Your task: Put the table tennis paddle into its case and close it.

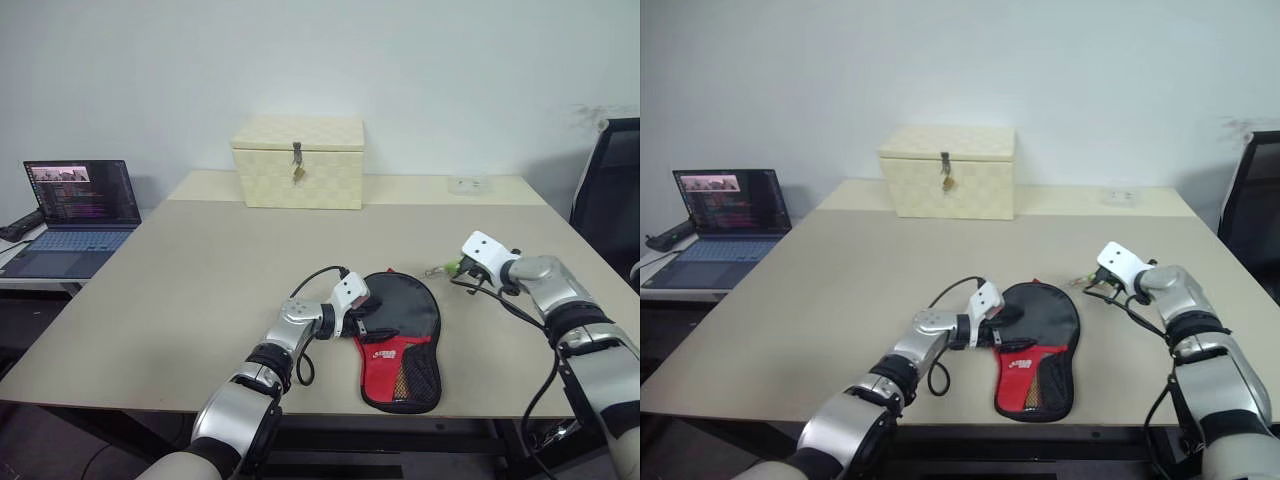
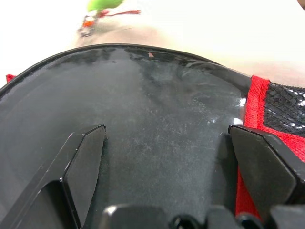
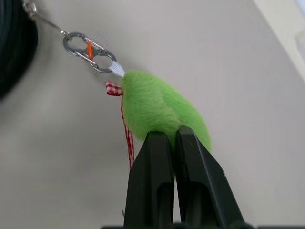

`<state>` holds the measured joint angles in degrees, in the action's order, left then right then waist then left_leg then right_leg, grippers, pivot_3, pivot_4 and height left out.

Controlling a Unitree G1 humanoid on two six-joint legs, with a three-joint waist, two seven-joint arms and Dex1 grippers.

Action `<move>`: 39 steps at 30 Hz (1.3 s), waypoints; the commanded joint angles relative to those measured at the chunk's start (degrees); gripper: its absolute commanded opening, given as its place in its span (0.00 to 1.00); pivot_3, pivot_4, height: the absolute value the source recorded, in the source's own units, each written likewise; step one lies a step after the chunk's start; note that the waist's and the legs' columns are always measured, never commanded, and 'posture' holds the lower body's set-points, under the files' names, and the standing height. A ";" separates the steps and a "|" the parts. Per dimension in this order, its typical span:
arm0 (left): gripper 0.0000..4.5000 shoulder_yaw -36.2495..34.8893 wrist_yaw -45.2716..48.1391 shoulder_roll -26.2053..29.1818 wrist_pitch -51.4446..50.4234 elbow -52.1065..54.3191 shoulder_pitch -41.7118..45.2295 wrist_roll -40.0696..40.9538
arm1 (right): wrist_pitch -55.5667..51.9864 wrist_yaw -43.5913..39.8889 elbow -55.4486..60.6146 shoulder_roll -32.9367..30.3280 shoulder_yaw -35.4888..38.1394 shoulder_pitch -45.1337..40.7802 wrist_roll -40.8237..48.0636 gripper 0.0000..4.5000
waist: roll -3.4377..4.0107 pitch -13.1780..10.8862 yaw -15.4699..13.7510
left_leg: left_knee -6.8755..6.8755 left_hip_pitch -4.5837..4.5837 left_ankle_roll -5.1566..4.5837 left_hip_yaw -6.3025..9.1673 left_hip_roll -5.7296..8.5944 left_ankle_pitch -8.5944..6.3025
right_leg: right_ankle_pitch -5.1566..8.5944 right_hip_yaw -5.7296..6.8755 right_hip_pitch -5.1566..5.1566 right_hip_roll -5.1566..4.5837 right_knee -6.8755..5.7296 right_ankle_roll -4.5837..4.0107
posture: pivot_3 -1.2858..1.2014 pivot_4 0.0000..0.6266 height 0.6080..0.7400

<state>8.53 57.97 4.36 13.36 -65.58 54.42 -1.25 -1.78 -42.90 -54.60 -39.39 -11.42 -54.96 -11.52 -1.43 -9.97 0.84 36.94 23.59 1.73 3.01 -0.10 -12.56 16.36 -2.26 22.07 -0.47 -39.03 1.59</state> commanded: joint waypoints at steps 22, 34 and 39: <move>1.00 2.61 -3.62 -4.70 -0.38 -6.82 3.07 -6.69 | -45.61 -23.51 91.68 -22.89 22.91 59.07 32.61 0.01 | 0.13 0.10 -1.91 | 0.02 -0.25 -0.06 0.22 0.58 -0.04 | 0.34 0.23 -0.56 -0.60 0.22 0.76 | 0.52 0.24 1.00; 1.00 2.73 -6.26 -5.57 -0.35 -7.65 3.74 -8.41 | -55.03 -19.78 112.23 -20.21 24.74 71.91 49.14 0.01 | -0.09 0.07 -2.21 | 0.03 -0.33 -0.07 0.26 0.58 -0.06 | 0.36 0.28 -0.78 -0.63 0.45 0.86 | 0.52 0.24 1.00; 1.00 2.53 -7.26 -5.98 -0.43 -7.86 4.18 -8.81 | -56.57 -14.19 114.58 -19.20 19.18 68.64 54.86 0.01 | -0.37 0.09 -2.17 | 0.01 -0.51 -0.07 0.25 0.54 -0.06 | 0.36 0.28 -0.96 -0.63 0.52 0.87 | 0.52 0.24 1.00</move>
<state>8.90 51.92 -0.61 14.08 -71.50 59.16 -7.36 -58.20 -57.62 56.73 -58.79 9.65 14.31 39.10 -1.79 -9.88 -1.33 36.95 23.06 1.67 3.25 0.45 -12.62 16.72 -2.00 21.10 -1.11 -38.49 2.47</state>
